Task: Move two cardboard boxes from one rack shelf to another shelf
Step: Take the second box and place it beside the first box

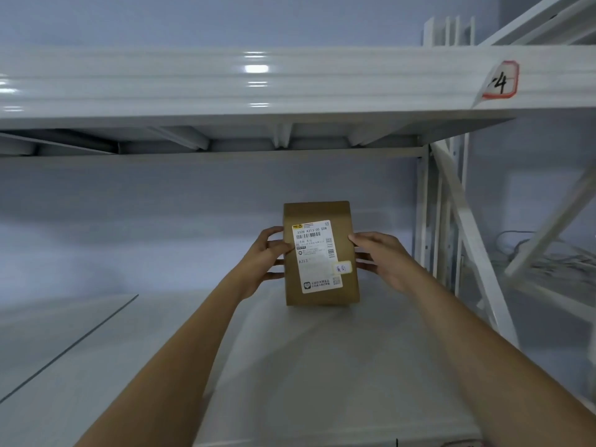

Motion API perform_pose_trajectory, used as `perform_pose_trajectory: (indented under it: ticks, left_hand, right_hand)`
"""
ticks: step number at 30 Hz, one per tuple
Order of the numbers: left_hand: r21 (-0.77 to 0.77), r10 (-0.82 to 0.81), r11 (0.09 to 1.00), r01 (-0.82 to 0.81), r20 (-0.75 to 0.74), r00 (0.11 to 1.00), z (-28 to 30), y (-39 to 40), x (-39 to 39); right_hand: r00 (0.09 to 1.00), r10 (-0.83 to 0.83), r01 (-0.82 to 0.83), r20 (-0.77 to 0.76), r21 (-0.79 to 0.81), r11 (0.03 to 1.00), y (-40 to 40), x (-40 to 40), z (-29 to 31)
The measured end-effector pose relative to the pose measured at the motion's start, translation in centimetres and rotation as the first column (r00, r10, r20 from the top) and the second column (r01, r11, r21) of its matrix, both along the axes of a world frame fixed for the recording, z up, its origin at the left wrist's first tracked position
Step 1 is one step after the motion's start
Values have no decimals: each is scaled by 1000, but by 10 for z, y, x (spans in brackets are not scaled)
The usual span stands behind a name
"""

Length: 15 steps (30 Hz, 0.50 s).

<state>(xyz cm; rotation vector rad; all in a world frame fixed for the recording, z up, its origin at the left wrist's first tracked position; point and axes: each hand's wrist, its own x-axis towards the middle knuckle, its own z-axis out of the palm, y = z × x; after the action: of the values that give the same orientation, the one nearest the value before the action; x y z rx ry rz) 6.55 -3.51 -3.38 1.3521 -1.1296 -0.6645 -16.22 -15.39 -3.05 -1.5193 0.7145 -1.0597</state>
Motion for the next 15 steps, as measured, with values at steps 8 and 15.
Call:
perform_pose_trajectory:
  ticks: [8, 15]
  left_hand:
    - [106, -110, 988, 108, 8, 994, -11, -2, 18]
    - [123, -150, 980, 156, -54, 987, -16, -4, 19]
  right_hand:
    - [982, 167, -161, -88, 74, 984, -6, -2, -14]
    - [958, 250, -241, -140, 77, 967, -1, -2, -19]
